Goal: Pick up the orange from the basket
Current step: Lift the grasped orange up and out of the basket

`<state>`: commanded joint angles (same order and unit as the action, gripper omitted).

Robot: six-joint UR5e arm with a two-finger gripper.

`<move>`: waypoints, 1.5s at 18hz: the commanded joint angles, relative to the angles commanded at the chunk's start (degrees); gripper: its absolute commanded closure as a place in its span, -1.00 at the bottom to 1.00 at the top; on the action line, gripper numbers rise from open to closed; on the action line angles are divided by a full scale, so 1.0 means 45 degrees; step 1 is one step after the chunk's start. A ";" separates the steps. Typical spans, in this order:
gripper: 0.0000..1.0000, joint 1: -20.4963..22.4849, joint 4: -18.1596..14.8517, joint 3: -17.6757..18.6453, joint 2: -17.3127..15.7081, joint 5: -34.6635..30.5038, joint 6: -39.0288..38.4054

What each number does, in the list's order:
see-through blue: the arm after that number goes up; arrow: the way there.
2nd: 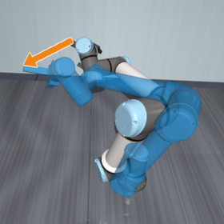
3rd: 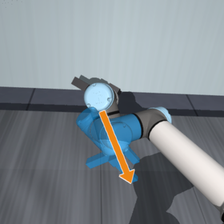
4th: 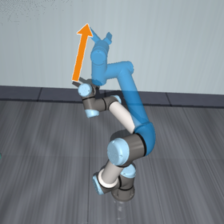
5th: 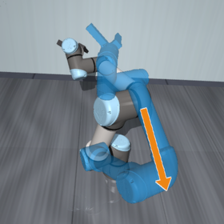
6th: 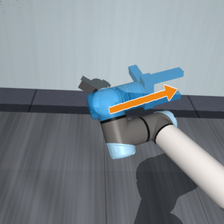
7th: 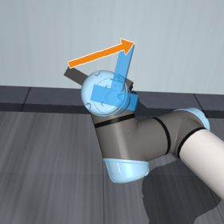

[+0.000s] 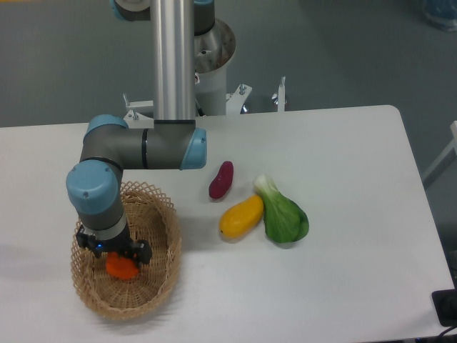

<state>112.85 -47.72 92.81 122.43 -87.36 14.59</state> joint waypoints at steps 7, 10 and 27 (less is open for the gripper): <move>-0.26 0.0000 0.0000 0.0000 -0.0195 -0.0078 0.0136; -0.26 0.0000 -0.0020 -0.0116 -0.0545 -0.0059 0.0214; -0.27 0.4021 -0.1834 -0.0976 -0.2949 0.0449 0.6714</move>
<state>130.95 -55.98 88.42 109.16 -85.34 44.80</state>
